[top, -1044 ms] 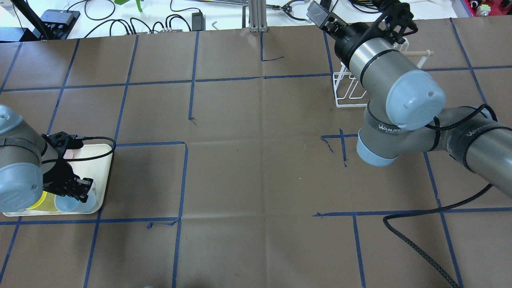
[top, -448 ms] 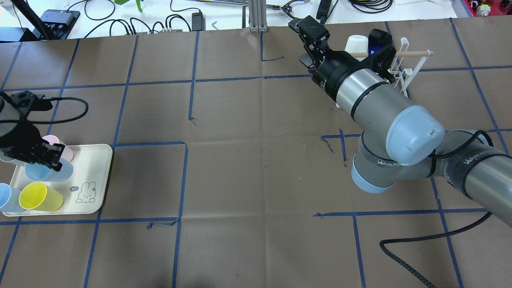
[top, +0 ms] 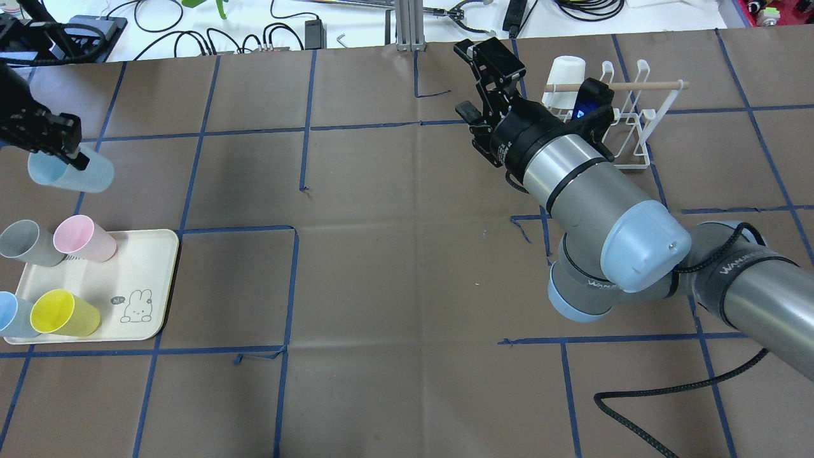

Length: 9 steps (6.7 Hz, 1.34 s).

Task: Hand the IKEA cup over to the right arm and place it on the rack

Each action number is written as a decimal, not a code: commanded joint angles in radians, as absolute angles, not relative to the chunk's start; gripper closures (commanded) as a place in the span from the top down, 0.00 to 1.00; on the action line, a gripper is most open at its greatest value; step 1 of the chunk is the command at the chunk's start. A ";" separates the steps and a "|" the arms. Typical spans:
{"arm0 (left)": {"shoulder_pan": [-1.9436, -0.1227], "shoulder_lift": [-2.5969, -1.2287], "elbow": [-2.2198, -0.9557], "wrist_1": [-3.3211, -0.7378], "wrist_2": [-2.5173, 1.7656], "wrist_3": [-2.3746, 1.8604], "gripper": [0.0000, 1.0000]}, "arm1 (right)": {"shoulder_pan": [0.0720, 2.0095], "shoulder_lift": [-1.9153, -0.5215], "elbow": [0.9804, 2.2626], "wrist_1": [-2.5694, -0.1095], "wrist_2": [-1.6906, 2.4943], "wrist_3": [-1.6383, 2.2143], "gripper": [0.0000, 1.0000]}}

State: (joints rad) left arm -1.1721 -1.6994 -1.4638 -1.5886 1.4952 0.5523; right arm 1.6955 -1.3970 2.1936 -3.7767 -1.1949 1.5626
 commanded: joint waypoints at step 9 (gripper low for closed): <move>-1.449 -1.730 -1.909 -0.397 0.601 0.520 0.00 | 1.698 -1.416 2.218 -3.667 -1.272 1.582 1.00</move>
State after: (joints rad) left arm -1.4196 -1.7145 -1.8283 -0.5791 0.6041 0.5425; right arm 1.6970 -1.4126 2.2192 -3.7316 -1.2744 1.5798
